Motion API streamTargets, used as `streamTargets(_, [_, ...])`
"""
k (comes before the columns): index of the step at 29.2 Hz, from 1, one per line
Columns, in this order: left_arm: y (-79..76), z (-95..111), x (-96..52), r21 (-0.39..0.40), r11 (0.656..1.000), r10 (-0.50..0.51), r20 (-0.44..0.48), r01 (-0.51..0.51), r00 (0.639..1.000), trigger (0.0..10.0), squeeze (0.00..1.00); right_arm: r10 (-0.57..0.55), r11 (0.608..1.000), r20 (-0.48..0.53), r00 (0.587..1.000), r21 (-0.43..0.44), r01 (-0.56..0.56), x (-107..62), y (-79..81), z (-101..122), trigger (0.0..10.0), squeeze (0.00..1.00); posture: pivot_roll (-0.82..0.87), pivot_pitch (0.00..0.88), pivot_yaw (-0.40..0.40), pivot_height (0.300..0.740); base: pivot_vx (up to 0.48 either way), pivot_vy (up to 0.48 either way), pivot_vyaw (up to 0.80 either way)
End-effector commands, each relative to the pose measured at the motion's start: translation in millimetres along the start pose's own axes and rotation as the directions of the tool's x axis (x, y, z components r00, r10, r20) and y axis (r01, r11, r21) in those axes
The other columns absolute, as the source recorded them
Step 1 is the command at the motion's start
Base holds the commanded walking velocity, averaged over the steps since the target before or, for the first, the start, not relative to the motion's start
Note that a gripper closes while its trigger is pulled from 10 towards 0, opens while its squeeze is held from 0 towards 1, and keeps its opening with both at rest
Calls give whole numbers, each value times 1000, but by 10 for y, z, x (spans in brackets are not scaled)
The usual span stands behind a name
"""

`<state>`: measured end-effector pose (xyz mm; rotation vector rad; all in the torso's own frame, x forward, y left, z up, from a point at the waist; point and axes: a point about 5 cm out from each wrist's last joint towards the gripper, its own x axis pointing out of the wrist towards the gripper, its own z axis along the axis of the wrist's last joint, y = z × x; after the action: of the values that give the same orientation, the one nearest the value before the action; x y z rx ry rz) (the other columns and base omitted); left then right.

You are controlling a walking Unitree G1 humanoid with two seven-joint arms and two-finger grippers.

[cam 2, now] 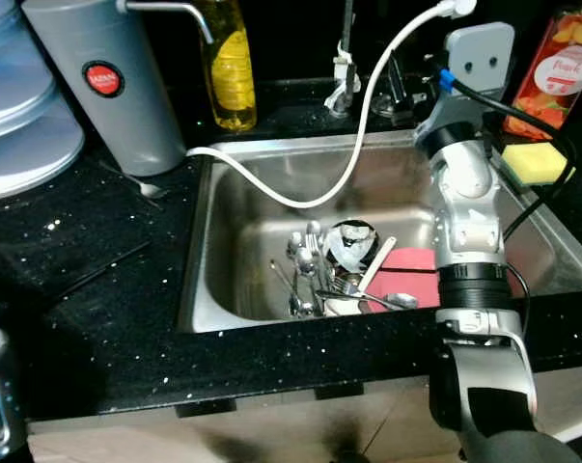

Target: Kitchen organization

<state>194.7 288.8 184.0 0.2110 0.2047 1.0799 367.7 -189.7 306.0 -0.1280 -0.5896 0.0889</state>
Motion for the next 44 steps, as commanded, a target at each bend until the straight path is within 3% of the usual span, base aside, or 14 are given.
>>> streamTargets(1, [50,-45,-43,1,1000,29,1,-29,1000,10000,0,4,1000,-2,1000,17,-4,1,26,-28,10000,0,-3,23,35,740,0,0,0])
streamTargets(14, [-340,-368,-319,-297,954,-135,-300,42,944,10000,0,10,1000,-5,1000,17,-10,14,23,-33,10000,0,-12,34,25,740,0,0,0])
streamTargets(17, [-633,-467,-351,-428,889,-333,-360,163,872,10000,0,7,1000,-3,1000,15,-7,15,15,-30,10000,0,-22,34,26,740,0,0,0])
streamTargets(27, [-1088,-319,-535,-618,698,-620,-270,362,737,10000,0,-5,1000,0,1000,5,5,8,-38,-10,10000,0,-39,32,22,740,0,0,0])
streamTargets(29, [-1088,-319,-535,-618,698,-620,-270,362,737,10000,0,-5,1000,0,1000,5,5,8,-38,-10,10000,0,-39,32,22,740,0,0,0])
streamTargets(31, [-1187,-241,-615,-644,639,-685,-226,421,692,10000,0,-4,1000,1,1000,4,4,12,-37,-4,10000,0,-39,32,22,740,0,0,0])
streamTargets(33, [-1405,-54,-842,-668,480,-822,-118,568,556,10000,0,-3,1000,5,1000,2,3,27,-37,11,10000,0,-47,28,14,740,0,0,0])
streamTargets(34, [-1405,-54,-842,-668,480,-822,-118,568,556,10000,0,-3,1000,5,1000,2,3,27,-37,11,10000,0,-47,28,14,740,0,0,0])
streamTargets(35, [-1490,-3,-948,-661,410,-874,-89,628,478,10000,0,-2,1000,7,1000,1,2,33,-35,18,10000,0,-47,28,14,740,0,0,0])
streamTargets(37, [-1490,-3,-948,-661,410,-874,-89,628,478,10000,0,-2,1000,7,1000,1,2,33,-35,18,10000,0,-47,28,14,740,0,0,0])
streamTargets(39, [-1621,92,-1145,-618,277,-943,-30,736,330,10000,0,1,1000,10,1000,0,-1,45,-35,30,10000,0,-50,24,7,740,0,0,0])
streamTargets(41, [-1621,92,-1145,-618,277,-943,-30,736,330,10000,0,1,1000,10,1000,0,-1,45,-35,30,10000,0,-50,24,7,740,0,0,0])
streamTargets(43, [-1682,244,-1352,-412,138,-982,62,901,179,10000,0,5,1000,14,1000,0,-5,58,-26,41,10000,0,-51,22,1,740,0,0,0])
streamTargets(44, [-1682,244,-1352,-412,138,-982,62,901,179,10000,0,5,1000,14,1000,0,-5,58,-26,41,10000,0,-51,22,1,740,0,0,0])
